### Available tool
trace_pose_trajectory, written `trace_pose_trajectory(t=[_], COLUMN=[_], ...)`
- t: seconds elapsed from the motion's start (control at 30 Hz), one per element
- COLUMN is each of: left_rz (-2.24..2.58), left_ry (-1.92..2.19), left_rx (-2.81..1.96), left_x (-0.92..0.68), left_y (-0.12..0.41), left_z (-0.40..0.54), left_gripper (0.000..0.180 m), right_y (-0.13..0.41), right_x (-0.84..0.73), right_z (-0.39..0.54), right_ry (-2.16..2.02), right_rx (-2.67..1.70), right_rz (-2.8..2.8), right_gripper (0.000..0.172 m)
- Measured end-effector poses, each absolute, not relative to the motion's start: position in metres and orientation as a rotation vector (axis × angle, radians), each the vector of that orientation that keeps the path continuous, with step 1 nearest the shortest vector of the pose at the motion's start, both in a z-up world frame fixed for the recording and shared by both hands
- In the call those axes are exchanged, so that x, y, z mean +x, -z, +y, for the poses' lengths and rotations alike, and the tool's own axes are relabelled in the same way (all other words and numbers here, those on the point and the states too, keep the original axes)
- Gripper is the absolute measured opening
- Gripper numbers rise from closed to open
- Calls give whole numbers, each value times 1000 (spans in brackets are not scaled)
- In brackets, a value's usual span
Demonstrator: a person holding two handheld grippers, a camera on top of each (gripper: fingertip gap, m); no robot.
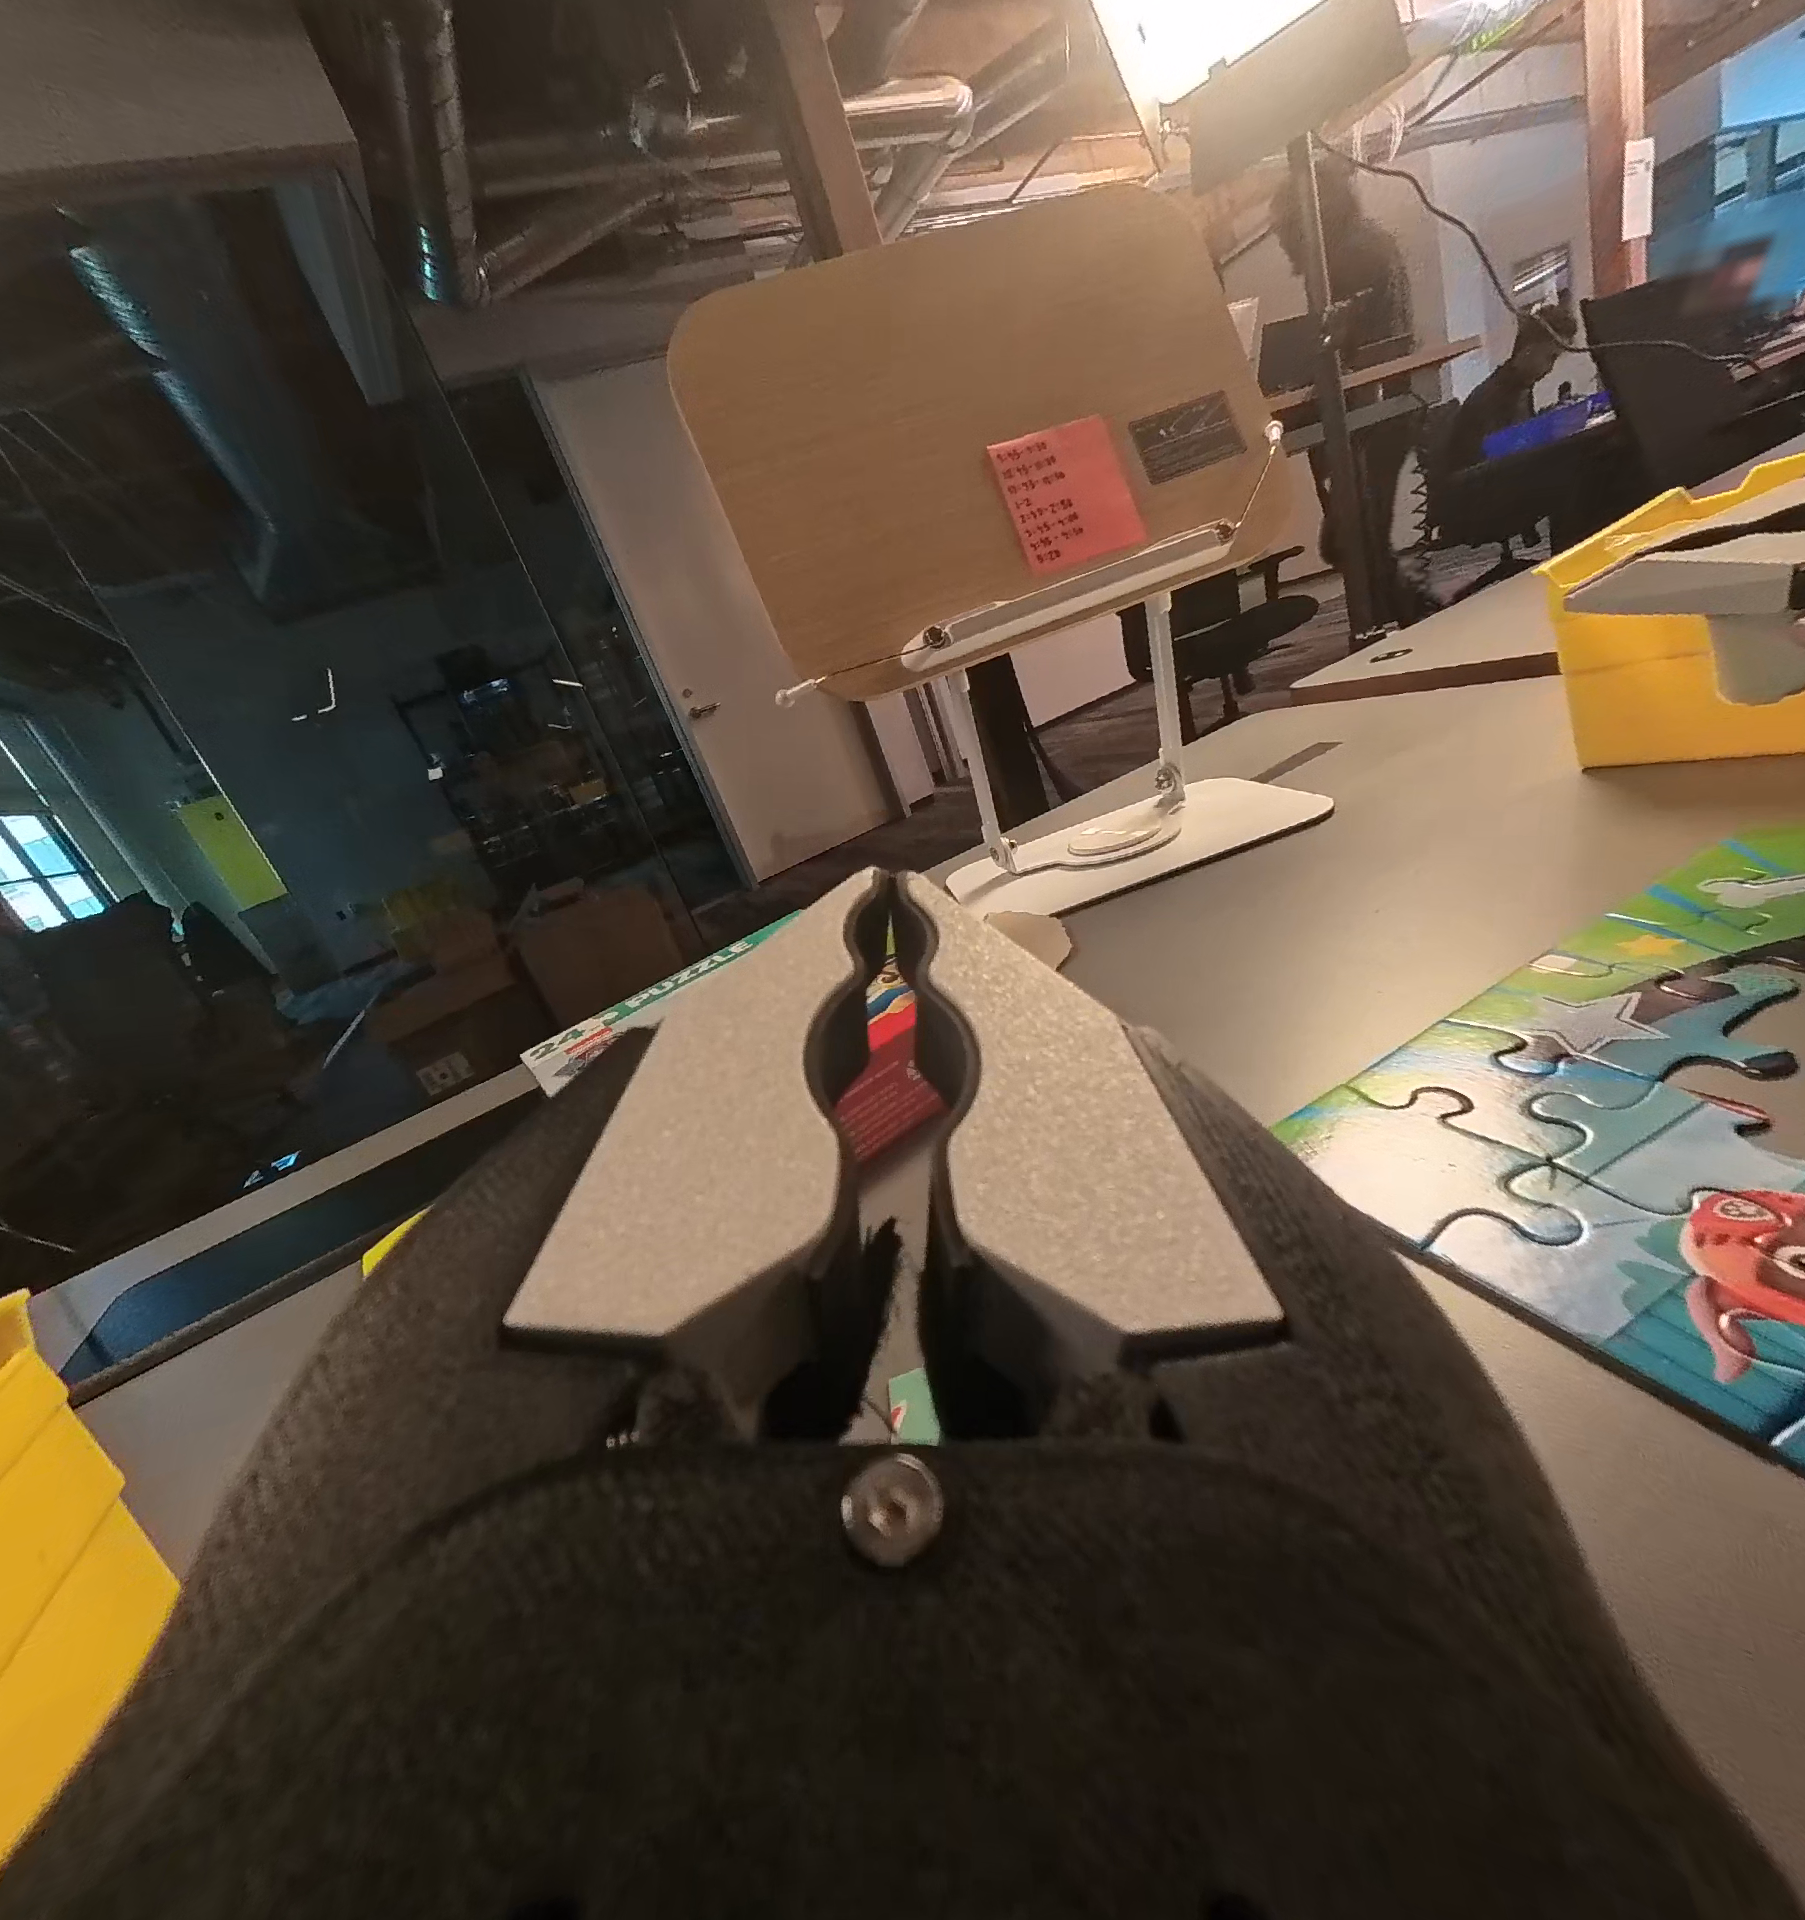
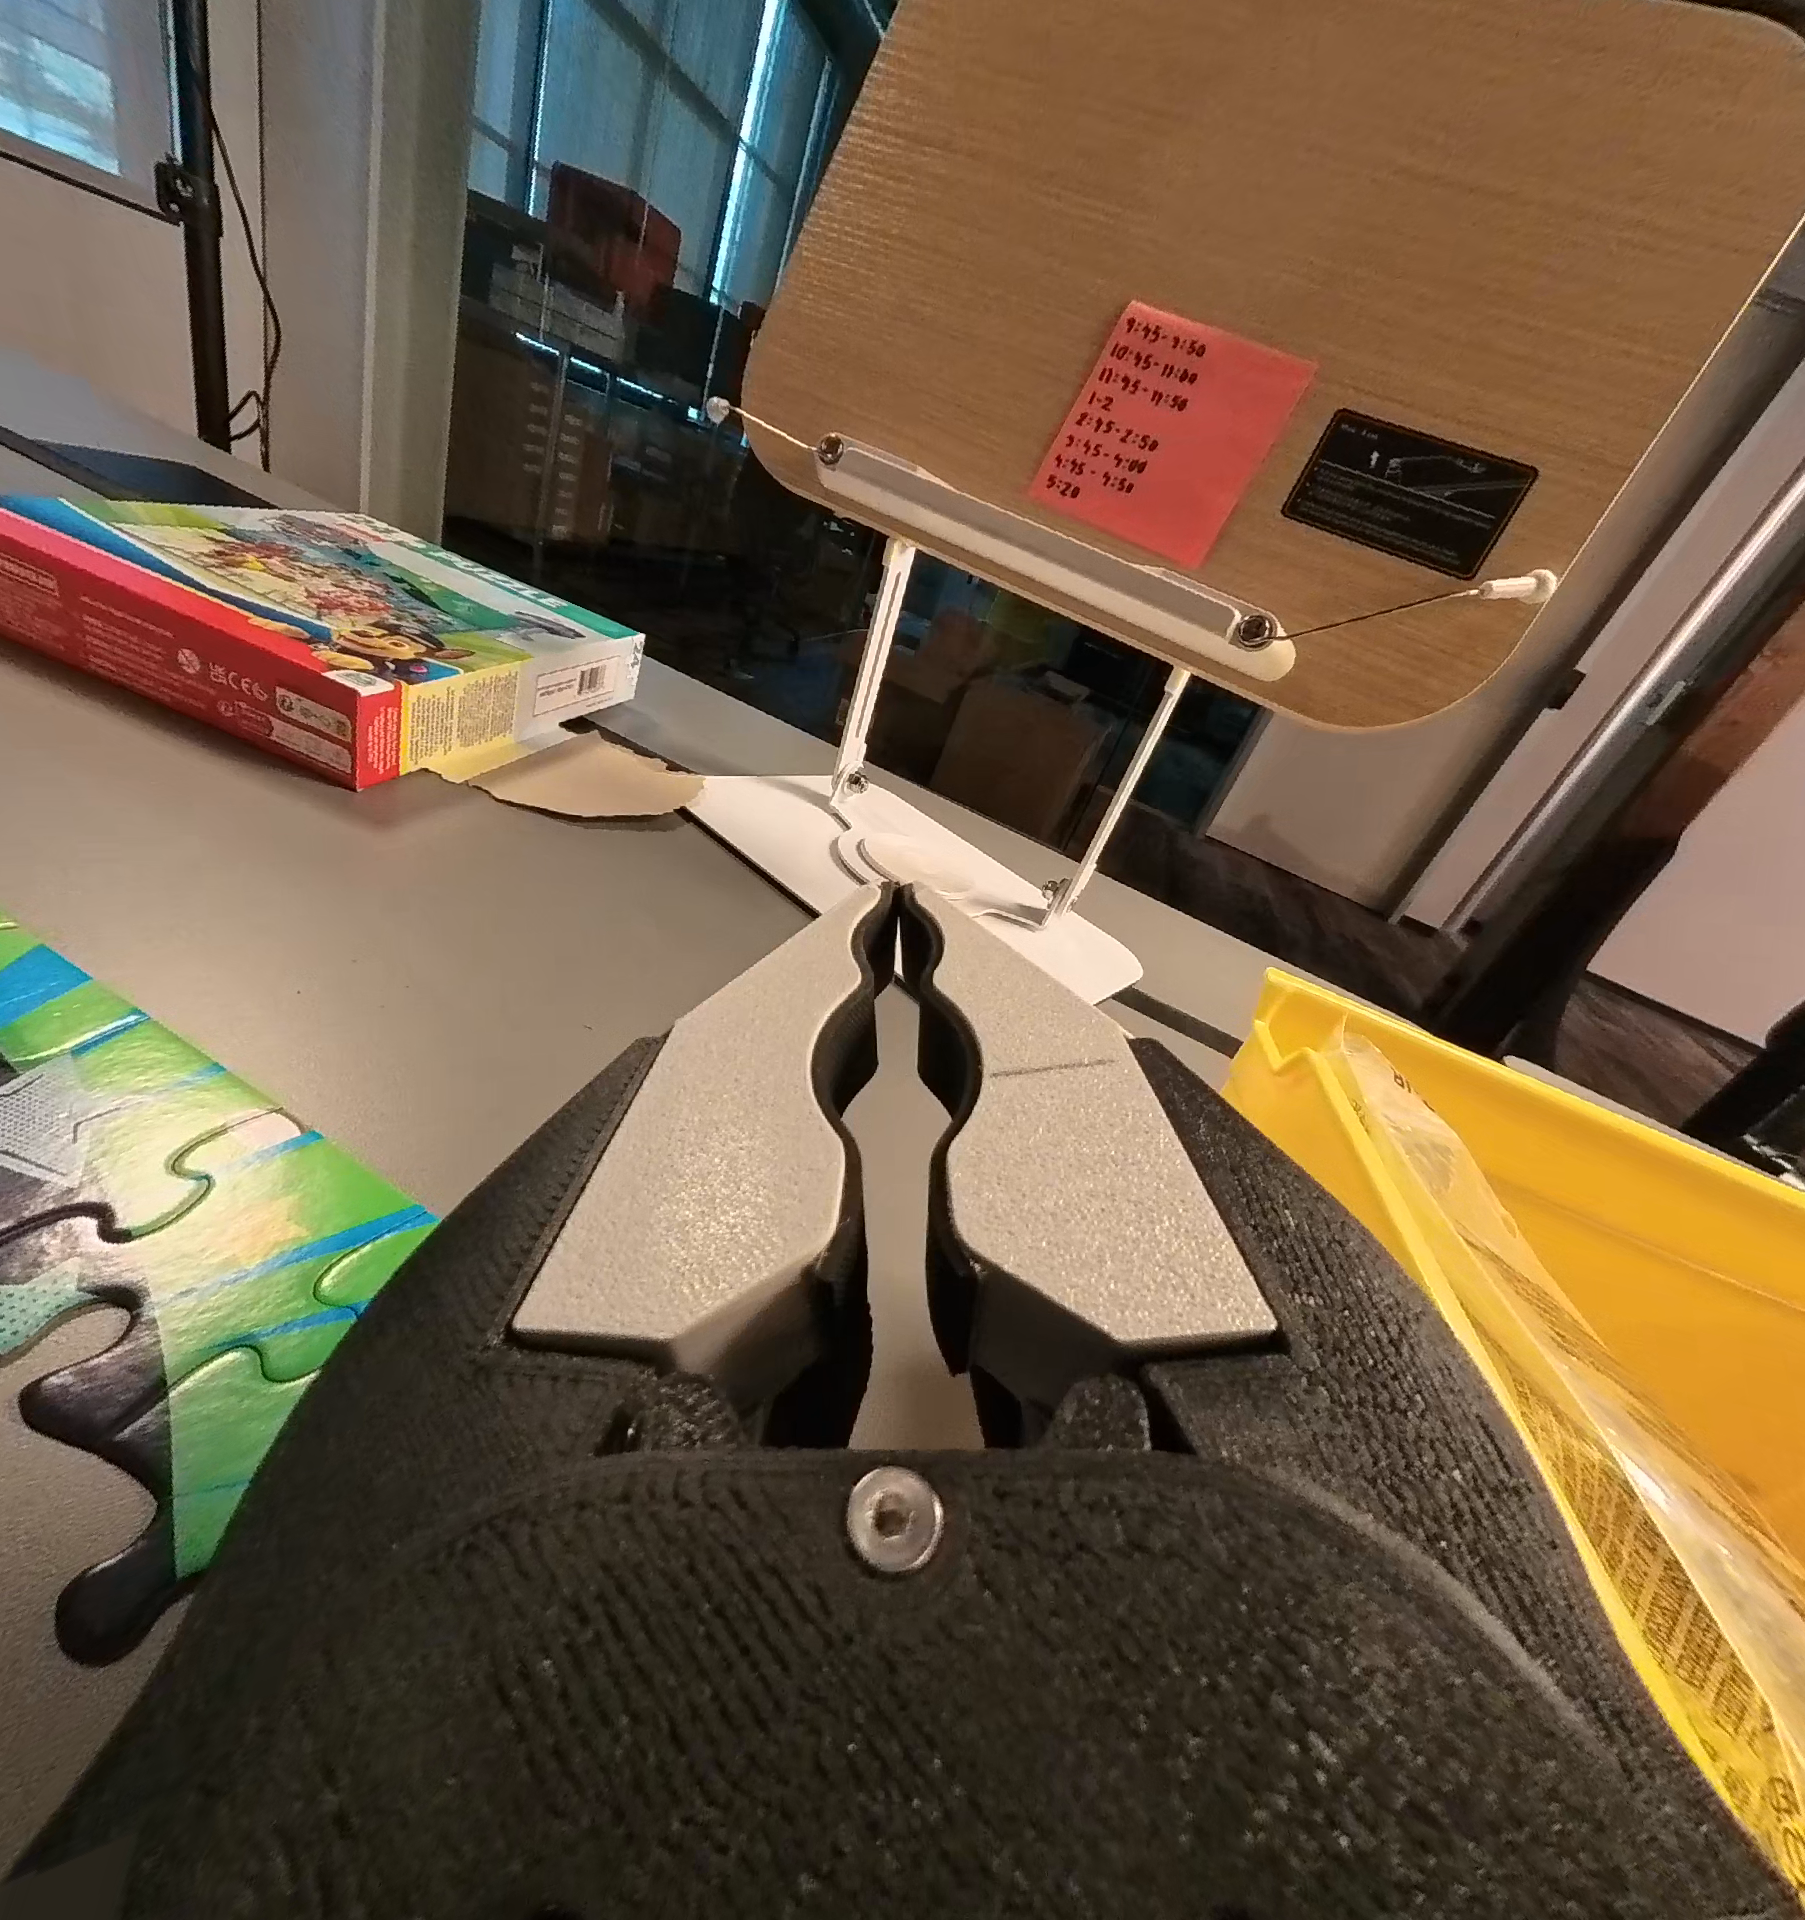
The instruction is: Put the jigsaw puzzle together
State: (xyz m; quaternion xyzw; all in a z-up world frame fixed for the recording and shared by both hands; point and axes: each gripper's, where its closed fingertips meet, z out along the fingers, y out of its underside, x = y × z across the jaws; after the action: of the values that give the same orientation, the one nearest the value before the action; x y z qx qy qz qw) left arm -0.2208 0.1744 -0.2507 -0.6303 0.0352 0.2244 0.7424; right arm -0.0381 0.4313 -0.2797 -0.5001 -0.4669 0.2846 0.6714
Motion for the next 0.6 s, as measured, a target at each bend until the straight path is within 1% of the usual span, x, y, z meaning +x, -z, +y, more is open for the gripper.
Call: trace_pose_trajectory(t=[0.23,0.33,0.4,0.5,0.6], left_rz=[113,140,66,-92,-236], left_ry=[-490,-429,-414,-425,-609], left_rx=[-1364,-1338,-1318,-1273,-1319], left_x=[-208,-189,-186,-190,-218], left_y=[242,222,203,176,177], left_z=[172,163,143,92,29], left_gripper=[0,0,1,18,42], right_y=[278,277,276,276,275], right_x=[-35,-33,-32,-30,-31], right_z=[433,435,438,439,437], right_ry=[-631,-630,-628,-633,-639], right_rx=[-1127,-1134,-1141,-1148,-1141], right_rz=[-1030,-1014,-999,-984,-991], right_gripper=[0,0,0,0,0])
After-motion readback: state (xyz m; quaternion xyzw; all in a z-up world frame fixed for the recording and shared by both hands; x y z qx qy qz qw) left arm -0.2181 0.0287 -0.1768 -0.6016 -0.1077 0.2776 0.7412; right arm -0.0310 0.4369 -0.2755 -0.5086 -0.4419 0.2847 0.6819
